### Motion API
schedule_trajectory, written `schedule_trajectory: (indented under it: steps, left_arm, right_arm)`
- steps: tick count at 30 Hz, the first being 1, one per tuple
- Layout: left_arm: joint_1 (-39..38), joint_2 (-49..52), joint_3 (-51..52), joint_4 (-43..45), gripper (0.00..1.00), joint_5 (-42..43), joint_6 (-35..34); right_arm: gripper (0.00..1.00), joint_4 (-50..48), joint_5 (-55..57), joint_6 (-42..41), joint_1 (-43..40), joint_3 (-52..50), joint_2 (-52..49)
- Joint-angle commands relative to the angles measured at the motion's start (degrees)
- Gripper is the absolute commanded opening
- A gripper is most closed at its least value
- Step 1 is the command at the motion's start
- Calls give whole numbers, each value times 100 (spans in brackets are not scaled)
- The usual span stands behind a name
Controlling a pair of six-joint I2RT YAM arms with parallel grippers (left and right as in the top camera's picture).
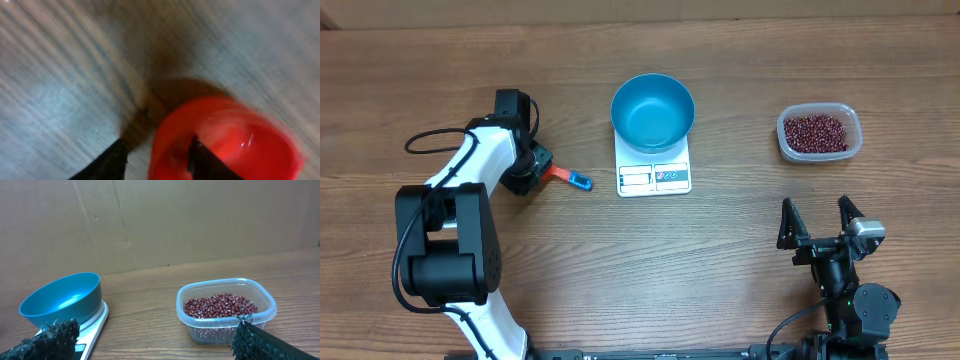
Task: Scoop item into bowl and weigh 150g on scale
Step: 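Reach the left gripper down to the red scoop's cup, then grasp the red scoop with the left gripper and lift it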
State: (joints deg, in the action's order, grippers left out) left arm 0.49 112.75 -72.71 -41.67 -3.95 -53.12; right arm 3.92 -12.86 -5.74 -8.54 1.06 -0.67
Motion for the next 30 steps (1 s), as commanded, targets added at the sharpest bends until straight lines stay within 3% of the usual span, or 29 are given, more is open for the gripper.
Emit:
schedule_trajectory:
  steps: [1,21,30]
  left_arm:
    - [22,308,-52,133,4,-50,-262]
    - [35,286,-59,101,4,417,125]
    - [35,-619,-59,-439,4,337,122]
  right_arm:
    - [100,-31,39,22,28,-59,48]
    - [100,-31,37,20,28,-59,48]
    - [100,-28,39,22,28,-59,48]
